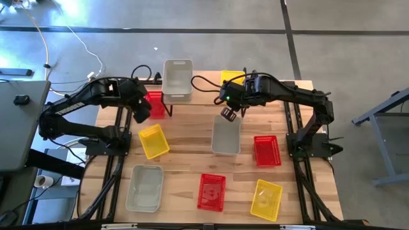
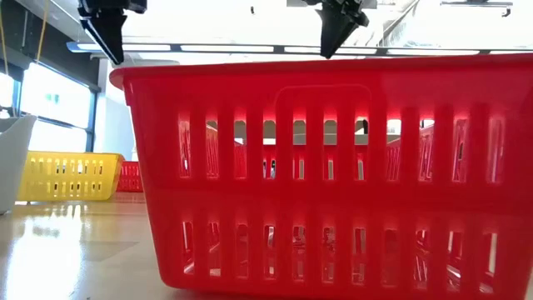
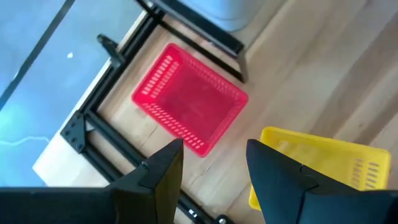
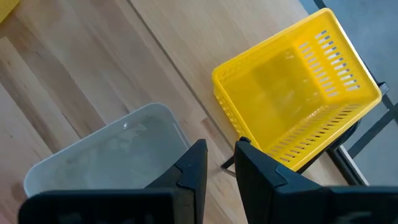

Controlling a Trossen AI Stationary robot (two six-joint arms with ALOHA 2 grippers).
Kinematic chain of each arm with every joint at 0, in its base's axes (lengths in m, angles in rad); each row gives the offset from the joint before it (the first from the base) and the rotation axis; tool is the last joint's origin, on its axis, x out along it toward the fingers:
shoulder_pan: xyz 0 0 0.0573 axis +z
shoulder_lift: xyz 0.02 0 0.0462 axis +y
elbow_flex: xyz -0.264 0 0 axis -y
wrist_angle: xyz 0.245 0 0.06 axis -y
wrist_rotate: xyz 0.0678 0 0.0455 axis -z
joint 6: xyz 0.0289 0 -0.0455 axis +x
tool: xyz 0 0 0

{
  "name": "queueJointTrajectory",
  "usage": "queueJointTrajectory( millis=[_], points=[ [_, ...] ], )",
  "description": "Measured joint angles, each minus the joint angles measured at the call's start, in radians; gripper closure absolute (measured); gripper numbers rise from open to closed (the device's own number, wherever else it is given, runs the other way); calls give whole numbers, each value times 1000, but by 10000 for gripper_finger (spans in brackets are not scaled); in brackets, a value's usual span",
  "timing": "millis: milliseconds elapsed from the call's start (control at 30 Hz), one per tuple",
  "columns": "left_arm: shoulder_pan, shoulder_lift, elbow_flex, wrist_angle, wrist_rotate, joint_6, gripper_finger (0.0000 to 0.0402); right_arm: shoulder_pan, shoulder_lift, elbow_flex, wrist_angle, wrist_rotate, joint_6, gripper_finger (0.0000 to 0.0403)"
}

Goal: Stack baskets on shelf by color
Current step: Put the top red bin on the shelf

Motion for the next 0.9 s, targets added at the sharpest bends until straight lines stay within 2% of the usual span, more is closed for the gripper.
queueJointTrajectory(
  millis=[200,400,533,667,900],
  points=[
    [90,-1,0,-3,1,-43,236,1,0,0,0,3,-10,334],
    [159,-1,0,3,1,-149,236,-17,0,0,-7,3,-121,334],
    [199,-1,-2,12,5,-160,236,-38,0,0,-8,4,-195,334],
    [219,-1,-53,35,52,-143,236,-64,0,0,-21,4,-272,334],
    [179,-2,-164,76,127,5,236,-116,0,0,-28,5,-333,334]
  ],
)
